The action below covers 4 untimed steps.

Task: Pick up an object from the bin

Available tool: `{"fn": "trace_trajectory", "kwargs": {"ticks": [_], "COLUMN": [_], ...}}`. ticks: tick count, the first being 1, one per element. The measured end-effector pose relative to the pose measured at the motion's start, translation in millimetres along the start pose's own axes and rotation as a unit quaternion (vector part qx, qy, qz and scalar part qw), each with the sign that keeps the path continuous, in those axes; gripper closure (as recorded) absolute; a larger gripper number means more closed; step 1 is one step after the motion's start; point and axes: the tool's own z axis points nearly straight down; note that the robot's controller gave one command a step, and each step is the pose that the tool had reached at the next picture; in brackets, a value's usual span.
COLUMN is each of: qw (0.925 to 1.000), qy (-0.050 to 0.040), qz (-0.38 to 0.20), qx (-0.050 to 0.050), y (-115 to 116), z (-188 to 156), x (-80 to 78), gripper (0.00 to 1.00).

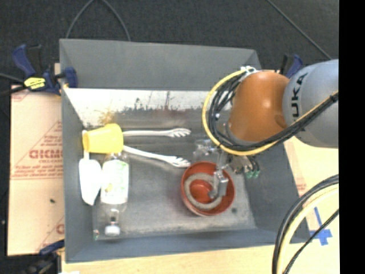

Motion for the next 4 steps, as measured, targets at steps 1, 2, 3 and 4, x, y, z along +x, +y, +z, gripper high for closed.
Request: {"fn": "trace_trajectory", "kwargs": {"ticks": [1,2,3,4], "qw": [0.9985,0.9999,0.9775,0.9983], "qy": [-0.0019,-0.0034,-0.0044,-0.0045], "qz": [-0.054,-0.017,-0.211,-0.058], "qx": [-0.001,0.001,0.001,0.001], "y": [6,11,22,11], "z": [12,52,49,67], "x": [24.3,21.1,5.4,11.2], "gripper": [0.00,0.00,0.00,0.00]}}
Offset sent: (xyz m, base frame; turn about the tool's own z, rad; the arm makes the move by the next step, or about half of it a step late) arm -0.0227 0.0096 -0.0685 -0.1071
